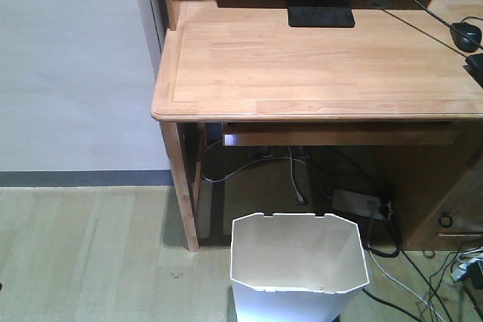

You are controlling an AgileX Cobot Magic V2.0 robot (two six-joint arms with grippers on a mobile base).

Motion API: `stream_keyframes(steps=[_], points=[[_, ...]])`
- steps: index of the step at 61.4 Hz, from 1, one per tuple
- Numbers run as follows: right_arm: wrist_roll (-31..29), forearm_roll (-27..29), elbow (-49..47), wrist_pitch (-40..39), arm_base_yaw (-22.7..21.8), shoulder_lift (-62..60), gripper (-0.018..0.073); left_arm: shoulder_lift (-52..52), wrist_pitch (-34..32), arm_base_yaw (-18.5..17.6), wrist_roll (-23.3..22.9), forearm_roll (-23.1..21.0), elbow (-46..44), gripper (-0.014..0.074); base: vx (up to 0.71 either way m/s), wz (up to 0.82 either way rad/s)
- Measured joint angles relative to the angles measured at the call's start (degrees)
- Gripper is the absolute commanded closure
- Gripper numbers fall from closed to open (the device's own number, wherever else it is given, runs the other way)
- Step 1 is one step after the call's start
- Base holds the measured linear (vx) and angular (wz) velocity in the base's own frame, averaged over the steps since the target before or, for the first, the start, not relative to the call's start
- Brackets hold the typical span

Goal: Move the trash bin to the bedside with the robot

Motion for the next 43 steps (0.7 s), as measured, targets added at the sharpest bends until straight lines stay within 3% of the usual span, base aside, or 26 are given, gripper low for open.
stream_keyframes(steps=[43], points=[[0.00, 0.00, 0.00, 0.00, 0.00, 0.00, 0.0568, 0.00, 0.00, 0.00, 0.00, 0.00, 0.00, 0.0602, 0.00, 0.00]])
